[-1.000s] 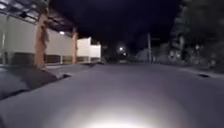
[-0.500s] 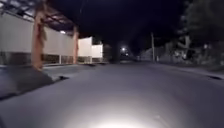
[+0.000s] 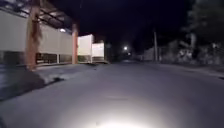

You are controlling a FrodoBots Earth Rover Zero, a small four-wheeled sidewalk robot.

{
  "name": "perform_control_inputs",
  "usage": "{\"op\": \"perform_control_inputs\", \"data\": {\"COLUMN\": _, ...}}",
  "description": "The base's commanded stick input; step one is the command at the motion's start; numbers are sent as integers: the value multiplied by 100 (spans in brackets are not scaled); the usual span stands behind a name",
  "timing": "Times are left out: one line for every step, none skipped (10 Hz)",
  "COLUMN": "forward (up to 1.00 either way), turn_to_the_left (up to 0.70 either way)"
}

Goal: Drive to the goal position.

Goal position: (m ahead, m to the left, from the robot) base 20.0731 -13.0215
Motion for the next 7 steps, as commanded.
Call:
{"op": "perform_control_inputs", "data": {"forward": 100, "turn_to_the_left": 0}}
{"op": "perform_control_inputs", "data": {"forward": 100, "turn_to_the_left": 0}}
{"op": "perform_control_inputs", "data": {"forward": 100, "turn_to_the_left": 0}}
{"op": "perform_control_inputs", "data": {"forward": 100, "turn_to_the_left": 0}}
{"op": "perform_control_inputs", "data": {"forward": 100, "turn_to_the_left": 0}}
{"op": "perform_control_inputs", "data": {"forward": 100, "turn_to_the_left": 0}}
{"op": "perform_control_inputs", "data": {"forward": 100, "turn_to_the_left": 0}}
